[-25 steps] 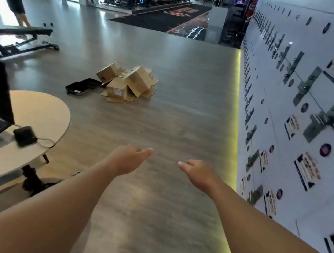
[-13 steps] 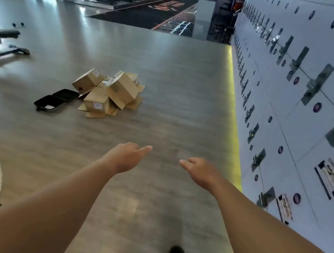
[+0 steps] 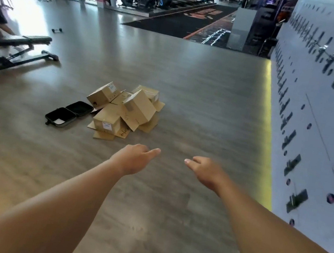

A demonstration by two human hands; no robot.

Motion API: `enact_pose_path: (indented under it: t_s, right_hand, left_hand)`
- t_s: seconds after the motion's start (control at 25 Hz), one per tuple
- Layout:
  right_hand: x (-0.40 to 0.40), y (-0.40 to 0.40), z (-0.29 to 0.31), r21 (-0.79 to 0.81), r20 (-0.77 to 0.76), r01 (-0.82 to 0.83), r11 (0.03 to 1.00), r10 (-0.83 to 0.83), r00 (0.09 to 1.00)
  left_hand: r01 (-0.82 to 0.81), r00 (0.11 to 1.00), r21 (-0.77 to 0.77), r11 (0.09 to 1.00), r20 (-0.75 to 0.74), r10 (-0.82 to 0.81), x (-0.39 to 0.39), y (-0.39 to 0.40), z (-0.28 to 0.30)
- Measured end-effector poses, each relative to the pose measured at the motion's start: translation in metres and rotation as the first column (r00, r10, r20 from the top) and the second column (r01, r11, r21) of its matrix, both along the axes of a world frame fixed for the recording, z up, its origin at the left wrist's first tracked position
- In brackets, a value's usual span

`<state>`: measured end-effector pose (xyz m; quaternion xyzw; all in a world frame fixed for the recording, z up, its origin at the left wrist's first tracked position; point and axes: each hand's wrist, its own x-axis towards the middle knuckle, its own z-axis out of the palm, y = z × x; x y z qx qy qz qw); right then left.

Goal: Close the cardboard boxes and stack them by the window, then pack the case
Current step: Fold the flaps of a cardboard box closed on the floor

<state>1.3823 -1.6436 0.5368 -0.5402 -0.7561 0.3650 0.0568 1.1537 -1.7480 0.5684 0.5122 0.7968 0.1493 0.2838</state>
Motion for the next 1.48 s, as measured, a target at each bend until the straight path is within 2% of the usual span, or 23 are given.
enact_pose_path:
  t_s: [0.2, 0.48, 0.88, 0.96, 1.2, 1.48]
  right_hand:
    - [-0.064, 0.163, -0.011, -0.005, 0.001, 0.012, 1.000, -0.012, 1.000]
    - [-0.139, 0.364, 0.004, 0.000, 0.013, 0.006, 1.000, -0.006, 1.000]
    - [-0.281, 0.682, -0.026, -0.067, -0.010, -0.128, 0.989, 0.128, 0.992]
    - [-0.316, 0.742, -0.026, -0.098, -0.009, -0.168, 0.981, 0.168, 0.986]
    - [-0.423, 0.882, -0.032, -0.115, 0.010, -0.296, 0.948, 0.299, 0.954]
    - [-0.591, 1.013, -0.080, -0.195, 0.057, -0.431, 0.881, 0.449, 0.892]
  left_hand:
    - [-0.028, 0.999, 0.007, 1.000, 0.028, 0.028, -0.078, 0.157, -0.022]
    - [-0.049, 0.995, 0.016, 0.999, 0.091, 0.048, -0.161, 0.357, -0.017]
    - [-0.121, 0.993, -0.043, 0.992, 0.009, 0.122, -0.282, 0.637, -0.045]
    - [-0.183, 0.982, -0.049, 0.982, 0.029, 0.184, -0.307, 0.687, -0.045]
    - [-0.350, 0.932, -0.085, 0.933, 0.070, 0.356, -0.390, 0.799, -0.059]
    - [-0.522, 0.834, -0.115, 0.845, 0.142, 0.534, -0.531, 0.908, -0.137]
